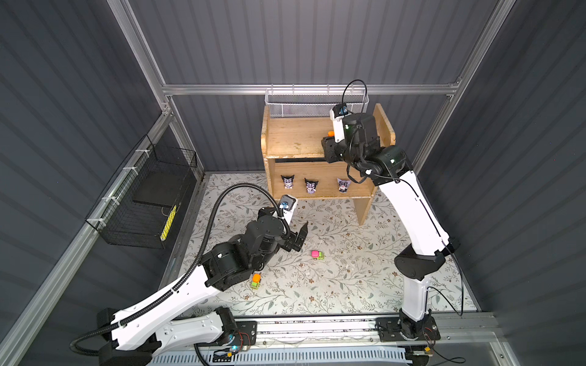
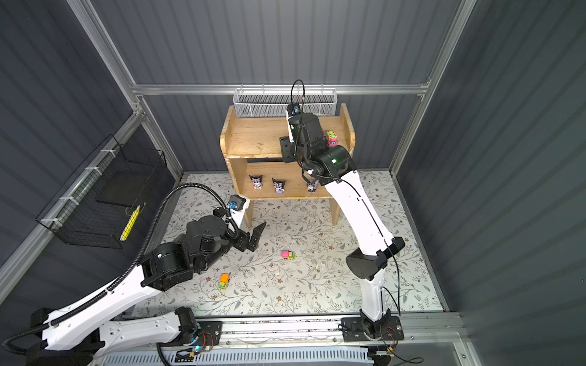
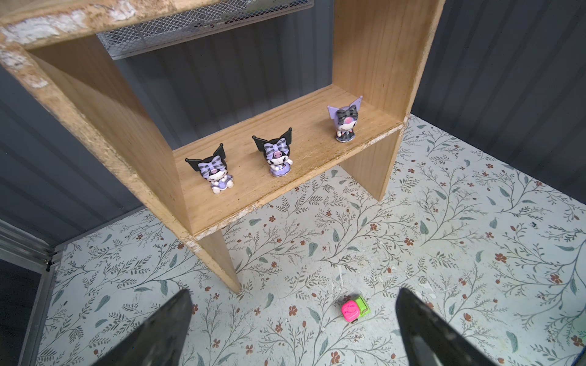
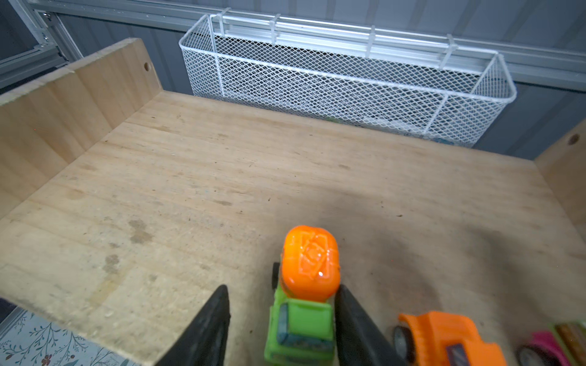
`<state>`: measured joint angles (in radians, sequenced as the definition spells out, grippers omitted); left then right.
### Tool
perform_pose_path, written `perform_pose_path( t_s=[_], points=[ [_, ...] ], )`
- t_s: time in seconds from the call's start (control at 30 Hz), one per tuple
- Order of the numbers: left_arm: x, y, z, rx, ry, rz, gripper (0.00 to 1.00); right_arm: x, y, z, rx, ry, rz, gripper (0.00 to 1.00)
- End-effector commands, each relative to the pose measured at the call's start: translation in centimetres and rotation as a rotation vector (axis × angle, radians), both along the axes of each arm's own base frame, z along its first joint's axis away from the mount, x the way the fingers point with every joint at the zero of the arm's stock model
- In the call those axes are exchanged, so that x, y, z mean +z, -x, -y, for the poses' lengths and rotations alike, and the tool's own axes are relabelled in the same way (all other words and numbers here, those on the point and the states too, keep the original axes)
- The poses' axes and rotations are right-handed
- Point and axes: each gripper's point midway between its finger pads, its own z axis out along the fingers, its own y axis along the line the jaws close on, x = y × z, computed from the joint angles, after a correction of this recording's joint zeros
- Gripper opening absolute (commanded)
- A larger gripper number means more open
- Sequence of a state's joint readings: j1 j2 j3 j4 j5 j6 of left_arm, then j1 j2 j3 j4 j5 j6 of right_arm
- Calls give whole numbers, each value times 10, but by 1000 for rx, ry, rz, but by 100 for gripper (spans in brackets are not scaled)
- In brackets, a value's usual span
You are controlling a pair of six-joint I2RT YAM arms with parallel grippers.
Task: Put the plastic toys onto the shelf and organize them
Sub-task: 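Lower the orange-and-green car onto the top shelf beside the bulldozer, then open the right gripper and move it down to the pink-and-green toy car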
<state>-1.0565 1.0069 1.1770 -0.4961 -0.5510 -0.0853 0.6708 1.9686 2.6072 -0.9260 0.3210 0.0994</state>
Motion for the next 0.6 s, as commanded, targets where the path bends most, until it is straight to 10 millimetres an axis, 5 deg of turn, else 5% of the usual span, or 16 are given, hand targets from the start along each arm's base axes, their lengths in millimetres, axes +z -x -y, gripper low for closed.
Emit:
perform_pose_path(
  t_s=[0.0,0.3,0.57],
  points=[
    [11,2,-11,17,16,23,100,41,19,6,18,-37,98,57],
    [11,9,-24,35,50,3,100,60,56,13,25,-23,142,65],
    [-13,19,-41,60,74,-56,100,27,99,20,44,-26,85,66]
  ],
)
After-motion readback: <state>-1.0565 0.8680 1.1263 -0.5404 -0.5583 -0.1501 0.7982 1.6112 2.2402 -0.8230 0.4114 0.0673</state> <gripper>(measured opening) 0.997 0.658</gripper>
